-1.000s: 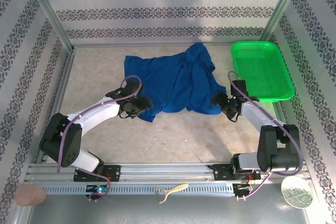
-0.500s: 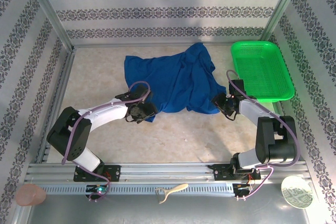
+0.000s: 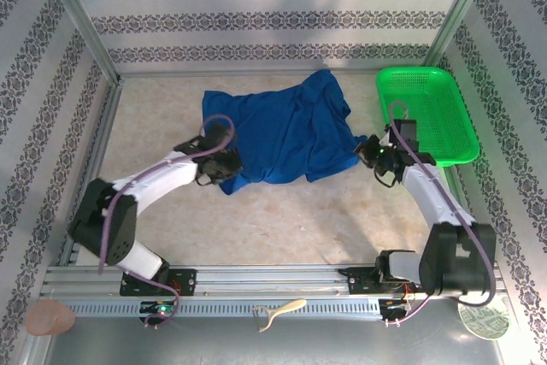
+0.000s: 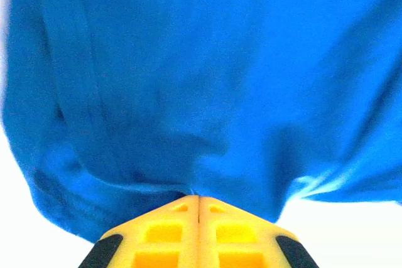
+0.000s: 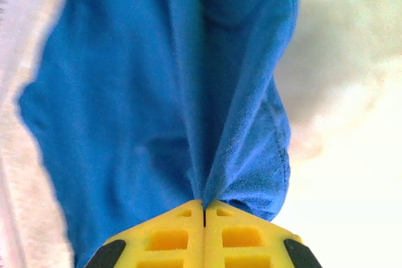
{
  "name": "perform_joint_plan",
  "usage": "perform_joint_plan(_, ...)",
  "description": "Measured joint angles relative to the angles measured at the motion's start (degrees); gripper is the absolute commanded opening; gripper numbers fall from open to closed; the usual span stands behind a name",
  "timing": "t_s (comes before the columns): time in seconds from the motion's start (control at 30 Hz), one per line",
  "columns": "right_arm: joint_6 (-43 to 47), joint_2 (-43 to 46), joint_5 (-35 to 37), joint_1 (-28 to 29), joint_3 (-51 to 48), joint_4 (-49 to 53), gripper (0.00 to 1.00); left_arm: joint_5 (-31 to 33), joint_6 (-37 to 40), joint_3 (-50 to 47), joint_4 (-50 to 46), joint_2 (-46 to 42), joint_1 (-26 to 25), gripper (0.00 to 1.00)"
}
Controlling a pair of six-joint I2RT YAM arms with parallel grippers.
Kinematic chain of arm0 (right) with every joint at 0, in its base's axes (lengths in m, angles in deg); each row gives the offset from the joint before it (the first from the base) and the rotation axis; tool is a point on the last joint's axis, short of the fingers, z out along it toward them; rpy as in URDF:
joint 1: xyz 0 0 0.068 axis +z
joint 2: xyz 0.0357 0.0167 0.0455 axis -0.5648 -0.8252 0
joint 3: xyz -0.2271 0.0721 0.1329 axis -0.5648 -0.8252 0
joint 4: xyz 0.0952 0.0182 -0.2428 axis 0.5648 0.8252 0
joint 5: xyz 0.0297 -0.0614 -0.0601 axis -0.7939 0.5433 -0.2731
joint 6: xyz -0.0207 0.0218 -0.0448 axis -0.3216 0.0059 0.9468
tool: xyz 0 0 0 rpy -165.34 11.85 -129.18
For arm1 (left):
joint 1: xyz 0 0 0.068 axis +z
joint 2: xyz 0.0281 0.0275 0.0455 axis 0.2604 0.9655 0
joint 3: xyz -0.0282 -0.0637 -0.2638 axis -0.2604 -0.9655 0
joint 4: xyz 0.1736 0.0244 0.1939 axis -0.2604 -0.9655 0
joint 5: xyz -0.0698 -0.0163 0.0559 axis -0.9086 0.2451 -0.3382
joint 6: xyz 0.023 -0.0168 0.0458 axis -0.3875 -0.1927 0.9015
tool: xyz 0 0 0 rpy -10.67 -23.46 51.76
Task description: Fold the inside-out t-shirt
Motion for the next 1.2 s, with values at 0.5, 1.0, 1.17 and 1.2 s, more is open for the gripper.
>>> perform_joint_plan(0.5,-1.05,17.53,-0.15,-0.42,14.71,16.02,0.00,-10.14,6.32,12.87,-8.76,-16.70,17.53,0.00)
perform_joint_plan(1.0,3.63,-4.87,3.06,-0.46,13.46,11.02,0.60,-14.23,10.75,12.83,-5.14,6.64,23.19,0.40)
perform_joint_plan(1.17,3.85,9.68,4.37,-0.44,3.54,12.92,0.62,-14.38,12.39,10.03,-4.26,2.93,23.32,0.49)
perform_joint_plan(1.2,3.80,12.11,4.79,-0.44,1.11,13.46,0.63,-14.45,12.55,8.55,-4.24,1.27,23.32,0.51)
